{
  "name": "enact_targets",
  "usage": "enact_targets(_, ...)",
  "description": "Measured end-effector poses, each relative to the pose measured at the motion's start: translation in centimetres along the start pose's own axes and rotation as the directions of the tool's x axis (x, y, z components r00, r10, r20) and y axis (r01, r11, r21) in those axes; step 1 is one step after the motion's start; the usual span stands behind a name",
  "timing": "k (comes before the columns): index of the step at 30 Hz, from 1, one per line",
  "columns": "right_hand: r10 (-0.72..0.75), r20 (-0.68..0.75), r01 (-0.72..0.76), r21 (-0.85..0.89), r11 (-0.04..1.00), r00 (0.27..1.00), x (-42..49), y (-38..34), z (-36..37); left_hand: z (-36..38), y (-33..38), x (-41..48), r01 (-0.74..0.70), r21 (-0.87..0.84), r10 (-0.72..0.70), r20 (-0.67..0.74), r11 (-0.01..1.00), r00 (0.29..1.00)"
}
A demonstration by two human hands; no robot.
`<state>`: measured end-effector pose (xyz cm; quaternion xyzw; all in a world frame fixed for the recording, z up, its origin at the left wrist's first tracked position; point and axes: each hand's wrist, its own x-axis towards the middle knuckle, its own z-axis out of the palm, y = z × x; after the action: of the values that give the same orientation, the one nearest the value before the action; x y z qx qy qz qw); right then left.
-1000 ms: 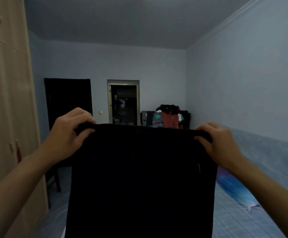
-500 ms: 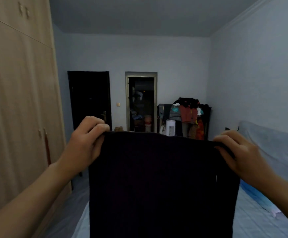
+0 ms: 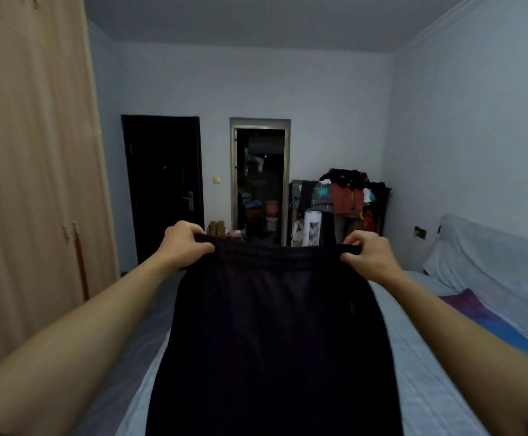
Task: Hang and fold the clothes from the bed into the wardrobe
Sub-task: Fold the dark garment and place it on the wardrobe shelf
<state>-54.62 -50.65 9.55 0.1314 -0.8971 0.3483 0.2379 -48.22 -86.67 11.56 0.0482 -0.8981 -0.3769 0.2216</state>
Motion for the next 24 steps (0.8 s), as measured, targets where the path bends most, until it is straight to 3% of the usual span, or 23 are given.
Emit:
enact_targets(2, 0.232, 0.031, -0.234, 0.121, 0.965, 0.972, 2.1, -0.8, 2.6, 2.2, 0.6, 1.6, 0.164, -0.060, -0.170, -0.125, 0.985, 0.977)
enact_targets(3, 0.276, 0.020, -0.275, 0.161, 0.948, 0.961, 2.5, -1.0, 3.5, 3.1, 0.8, 1.7, 0.180, -0.091, -0.193, -0.162, 0.979, 0.968)
enact_targets(8, 0.301, 0.000, -0.274, 0.418, 0.866, 0.954, -1.6, -2.7, 6.0, 6.1, 1.2, -3.6, 0.092, -0.280, -0.149, -0.193, 0.956, 0.970)
enact_targets(11, 0.259, 0.010, -0.217, 0.578, 0.787, 0.966, -5.1, -4.9, 8.2, 7.8, 1.8, -7.3, 0.059, -0.355, -0.120, -0.152, 0.933, 0.981)
enact_targets(18, 0.115, -0.069, -0.049, 0.609, 0.791, 0.991, -9.5, -7.9, 12.2, 9.8, 2.8, -10.4, 0.029, -0.349, -0.078, -0.126, 0.937, 0.989)
enact_targets(21, 0.051, -0.030, -0.020, 0.632, 0.774, 0.998, -10.3, -7.9, 12.2, 9.8, 2.7, -11.0, 0.022, -0.412, -0.081, -0.126, 0.911, 0.989)
enact_targets(24, -0.001, 0.103, -0.072, 0.700, 0.710, 0.995, -10.9, -7.8, 11.8, 9.4, 2.6, -11.0, 0.026, -0.480, -0.102, -0.133, 0.877, 0.986)
